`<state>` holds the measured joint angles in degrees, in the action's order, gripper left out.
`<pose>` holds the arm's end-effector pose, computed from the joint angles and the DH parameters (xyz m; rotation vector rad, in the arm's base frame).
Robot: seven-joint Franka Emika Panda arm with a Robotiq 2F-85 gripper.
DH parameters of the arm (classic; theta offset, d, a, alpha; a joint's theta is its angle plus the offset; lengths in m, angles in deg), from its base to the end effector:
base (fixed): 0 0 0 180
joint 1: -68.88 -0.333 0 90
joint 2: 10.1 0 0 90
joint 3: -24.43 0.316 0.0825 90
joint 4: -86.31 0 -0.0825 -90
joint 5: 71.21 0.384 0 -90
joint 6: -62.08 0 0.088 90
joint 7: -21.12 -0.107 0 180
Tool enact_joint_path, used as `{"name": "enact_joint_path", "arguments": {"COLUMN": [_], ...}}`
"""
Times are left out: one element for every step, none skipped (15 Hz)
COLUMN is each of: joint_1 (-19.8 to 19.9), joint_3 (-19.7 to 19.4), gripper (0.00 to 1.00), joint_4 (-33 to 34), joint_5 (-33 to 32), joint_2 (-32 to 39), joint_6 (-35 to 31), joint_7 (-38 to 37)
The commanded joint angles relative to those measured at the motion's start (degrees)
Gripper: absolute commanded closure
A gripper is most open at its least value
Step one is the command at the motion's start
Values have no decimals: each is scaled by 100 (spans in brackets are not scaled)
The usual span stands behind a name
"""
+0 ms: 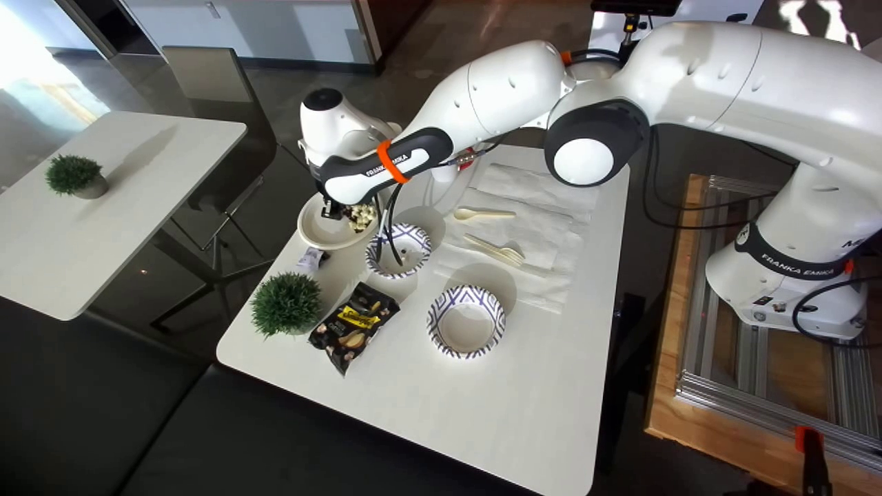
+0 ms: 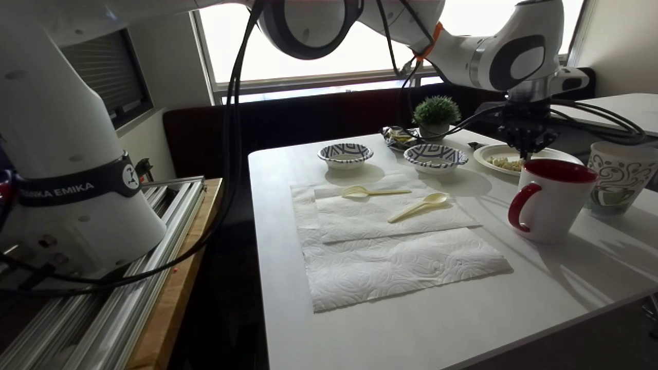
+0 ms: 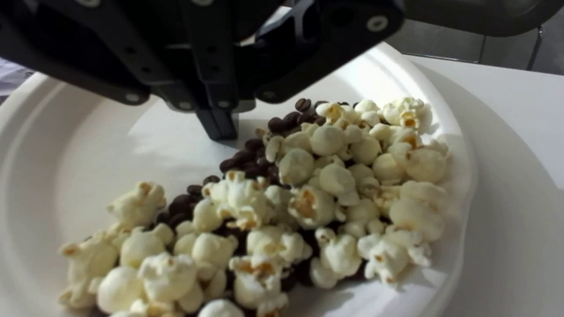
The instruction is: Move the white plate forwards.
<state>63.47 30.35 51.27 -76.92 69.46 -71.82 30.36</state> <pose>0.8207 0.1101 0.1540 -3.0488 -0.4826 -0.5301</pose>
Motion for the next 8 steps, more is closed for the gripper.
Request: {"name": "enact_joint_path", "arguments": {"joint_1": [-32, -27, -20, -16, -11, -5, -9, -6], "joint_3": [-182, -193, -204, -219, -225, -229, -258, -271], "gripper": [97, 97, 97, 97, 96, 97, 96, 97], "joint_4": [-77, -83, -94, -101, -109, -129, -142, -153], "joint_5": [5, 13, 17, 15, 21, 25, 13, 12], "joint_2": [-73, -91, -106, -114, -126, -139, -146, -160], "joint_6": [436, 513, 600, 680, 773, 873, 954, 1043], "joint_7": [-665, -805, -931, -1055, -1169, -1281, -1418, -1530]}}
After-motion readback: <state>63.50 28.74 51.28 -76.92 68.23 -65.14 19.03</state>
